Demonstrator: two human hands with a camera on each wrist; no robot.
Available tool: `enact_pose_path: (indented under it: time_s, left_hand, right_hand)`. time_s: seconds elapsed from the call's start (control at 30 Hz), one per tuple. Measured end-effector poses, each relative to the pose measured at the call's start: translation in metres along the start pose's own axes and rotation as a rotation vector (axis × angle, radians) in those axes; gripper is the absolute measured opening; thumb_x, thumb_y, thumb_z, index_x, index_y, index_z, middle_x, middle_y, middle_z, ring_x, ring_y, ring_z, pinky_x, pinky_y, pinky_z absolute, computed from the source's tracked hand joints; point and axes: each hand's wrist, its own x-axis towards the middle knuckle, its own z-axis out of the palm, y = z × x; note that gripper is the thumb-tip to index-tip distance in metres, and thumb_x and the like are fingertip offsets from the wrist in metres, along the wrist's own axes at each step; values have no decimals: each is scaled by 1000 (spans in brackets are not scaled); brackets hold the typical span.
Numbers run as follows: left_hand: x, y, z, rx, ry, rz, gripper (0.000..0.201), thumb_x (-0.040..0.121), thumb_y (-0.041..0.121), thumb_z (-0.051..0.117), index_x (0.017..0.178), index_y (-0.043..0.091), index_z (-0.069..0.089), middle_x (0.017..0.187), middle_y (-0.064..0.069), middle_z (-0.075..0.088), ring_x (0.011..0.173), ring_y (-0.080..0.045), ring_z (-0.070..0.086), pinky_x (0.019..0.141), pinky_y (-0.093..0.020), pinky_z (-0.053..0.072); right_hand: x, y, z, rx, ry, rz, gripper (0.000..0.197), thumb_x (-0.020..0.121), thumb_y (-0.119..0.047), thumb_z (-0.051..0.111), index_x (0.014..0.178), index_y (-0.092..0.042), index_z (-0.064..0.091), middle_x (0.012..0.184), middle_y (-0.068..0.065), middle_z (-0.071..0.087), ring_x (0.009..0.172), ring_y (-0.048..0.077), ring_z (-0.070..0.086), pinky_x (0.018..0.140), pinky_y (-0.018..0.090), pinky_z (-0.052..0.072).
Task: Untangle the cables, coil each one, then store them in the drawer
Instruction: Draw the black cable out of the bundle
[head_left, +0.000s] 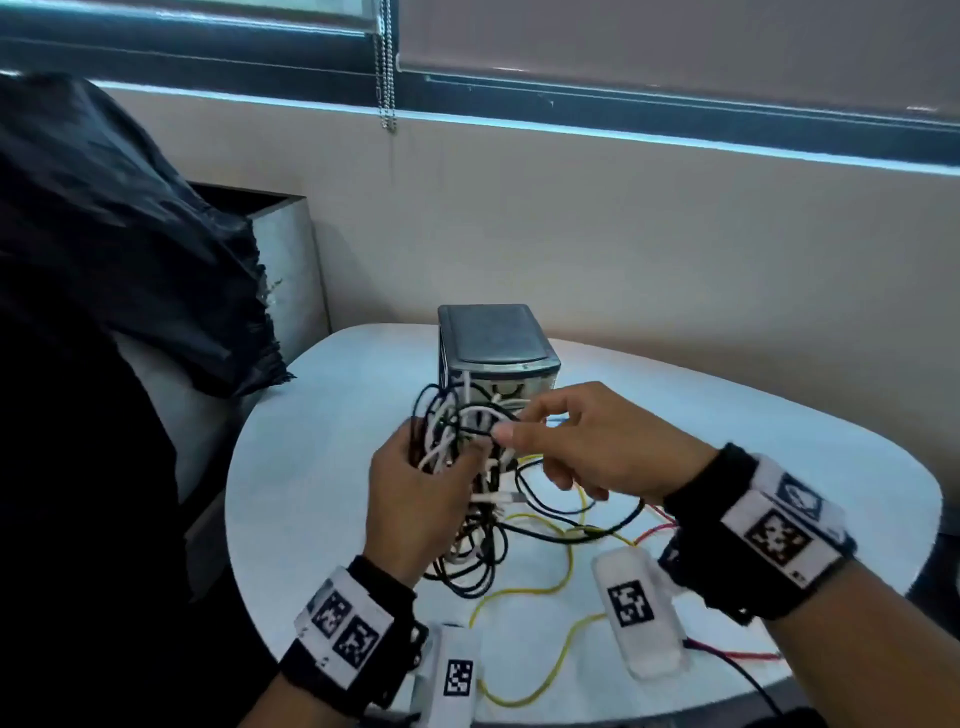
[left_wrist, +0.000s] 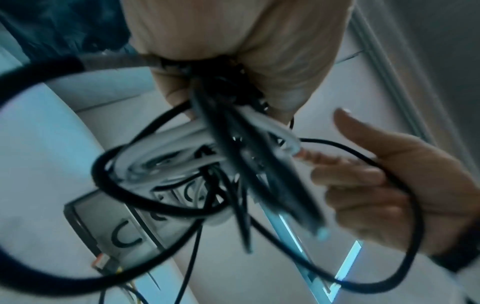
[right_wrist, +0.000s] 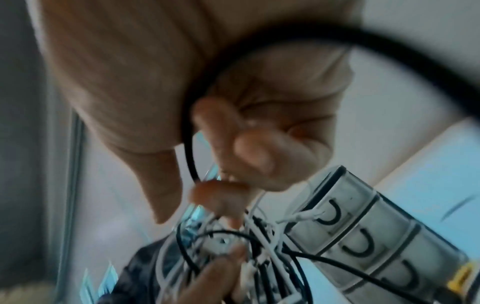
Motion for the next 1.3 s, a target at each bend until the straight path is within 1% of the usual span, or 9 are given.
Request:
enact_pose_path:
  time_s: [0.23,0.37,0.47,0.57,0.73,0.83,1.0,1.13,1.3]
  left_hand:
    - [9,-16,-16,-71,138,-176,30,83,13,80,66,19,56,51,15,59,50,-4,52,48,-16,42]
    - [23,-17,-36,-199,275,-237,19,86,14,77,75,18,63,62,7,64,54,-7,56,56,-24,46]
    - [18,-10,-24,-37,169,-86,24,87,18,76,70,22,59,59,13,62,55,-7,55,62,-29,47]
    - [6,-9,-7,100,78,-12,15,83,26,76,78,26,63,71,10,69,67,-13,65,68,-37,56]
    - [-10,-4,4,186,13,122,14,78,36,69,91,32,66,86,11,72,81,-11,68,76,-43,57]
    - [-10,-8,-1,207,32,88,15,77,38,71,89,32,65,85,10,71,82,-13,68,76,-44,57]
    - [0,-21,-21,231,117,-32,17,82,27,78,77,24,62,72,10,69,69,-9,65,68,-33,54]
    - [14,-34,-48,161,232,-160,23,82,27,79,71,21,60,66,6,66,62,-17,59,68,-42,56]
    - [12,-29,-37,112,180,-160,26,81,27,79,68,23,57,61,9,62,60,-20,57,64,-42,54]
  right_hand:
    - [3,24,-33,-80,598,-300,35,99,-18,56,67,-4,60,47,-8,51,41,5,38,46,15,28]
    - [3,68,-69,111,818,-151,25,97,-18,55,76,-11,67,63,2,72,49,10,53,51,21,43]
    - [12,94,-49,-215,677,120,35,89,-16,58,121,-31,60,110,-1,68,107,28,62,91,46,48]
    - [12,74,-12,-451,665,-68,54,92,-19,57,143,-20,44,146,2,47,136,25,39,110,40,30]
    - [23,27,25,-664,392,-291,38,97,-33,44,131,-24,56,123,2,67,112,28,60,99,42,44]
    - [27,19,21,-718,423,-308,22,98,-34,49,96,-25,69,87,-2,71,83,27,63,70,35,47]
    - [15,25,-15,-609,604,-423,25,91,-31,51,81,-15,67,76,3,67,70,30,60,67,43,50]
    - [-6,50,-91,-411,970,-173,18,91,-25,61,82,-11,70,72,7,66,75,31,66,74,38,51]
    - [-5,80,-85,-591,838,214,15,88,-19,62,98,-11,69,106,16,68,101,39,60,86,40,47]
